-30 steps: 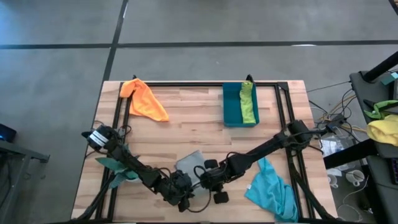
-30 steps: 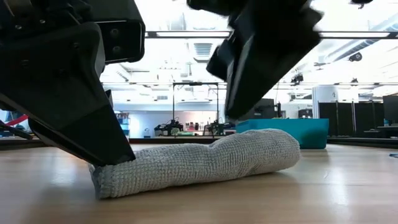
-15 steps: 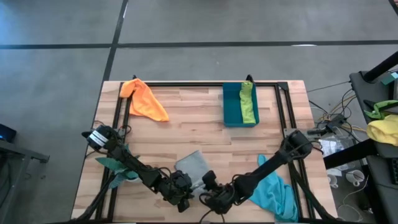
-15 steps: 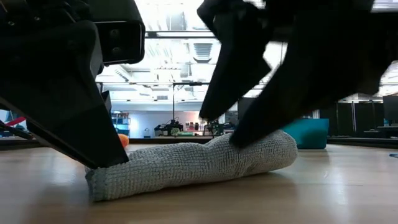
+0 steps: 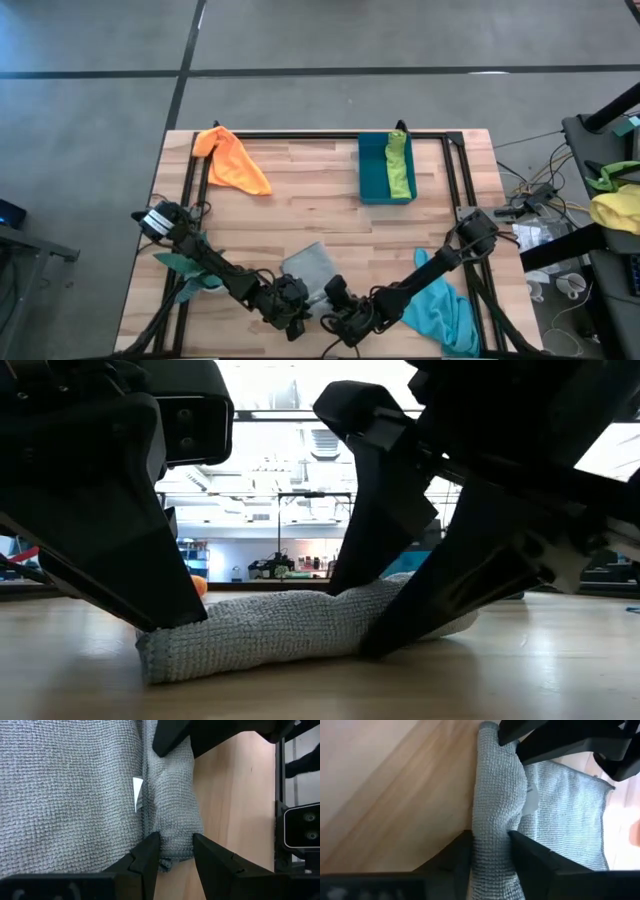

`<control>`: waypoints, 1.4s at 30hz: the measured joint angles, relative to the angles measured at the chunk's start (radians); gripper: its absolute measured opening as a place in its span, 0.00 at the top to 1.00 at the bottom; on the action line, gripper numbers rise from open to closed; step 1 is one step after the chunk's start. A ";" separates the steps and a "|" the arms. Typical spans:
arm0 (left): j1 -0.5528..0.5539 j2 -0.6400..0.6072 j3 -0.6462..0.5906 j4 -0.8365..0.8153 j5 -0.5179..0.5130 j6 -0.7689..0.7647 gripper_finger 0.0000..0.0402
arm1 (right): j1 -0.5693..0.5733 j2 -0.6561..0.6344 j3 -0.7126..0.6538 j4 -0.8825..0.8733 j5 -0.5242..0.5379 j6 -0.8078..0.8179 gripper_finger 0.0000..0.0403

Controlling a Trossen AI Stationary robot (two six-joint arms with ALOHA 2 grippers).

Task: Roll microfiber towels into tight, uniform cylinder then place into a basket
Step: Roll the gray towel

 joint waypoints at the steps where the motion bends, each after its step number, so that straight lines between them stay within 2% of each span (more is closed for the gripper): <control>1: 0.000 -0.001 0.000 0.000 0.000 -0.001 0.73 | -0.001 0.000 0.000 -0.001 -0.003 0.005 0.73; 7: -0.001 -0.004 0.000 0.025 0.038 0.018 0.73 | -0.020 0.000 0.000 -0.004 -0.113 0.077 0.95; 9: -0.005 -0.008 -0.001 0.049 0.074 0.046 0.73 | -0.034 -0.005 0.003 -0.007 -0.179 0.111 0.96; 12: -0.013 -0.026 0.014 0.046 0.093 0.108 0.73 | -0.064 -0.006 0.045 -0.074 -0.351 0.159 0.96; 19: -0.017 -0.104 0.019 -0.017 0.089 0.174 0.73 | -0.156 -0.003 0.124 -0.215 -0.875 0.344 0.97; 22: -0.029 -0.136 0.017 -0.070 0.076 0.194 0.73 | -0.183 -0.003 0.124 -0.214 -1.013 0.389 0.97; 27: -0.079 -0.153 0.026 -0.039 0.053 0.273 0.73 | -0.224 0.002 0.097 -0.182 -1.111 0.390 0.97; 32: -0.113 -0.139 0.026 0.005 0.037 0.397 0.73 | -0.266 0.052 0.086 -0.181 -1.138 0.391 0.97; 42: -0.063 -0.085 0.035 0.126 0.022 0.596 0.73 | -0.278 0.082 0.090 -0.171 -1.178 0.393 0.97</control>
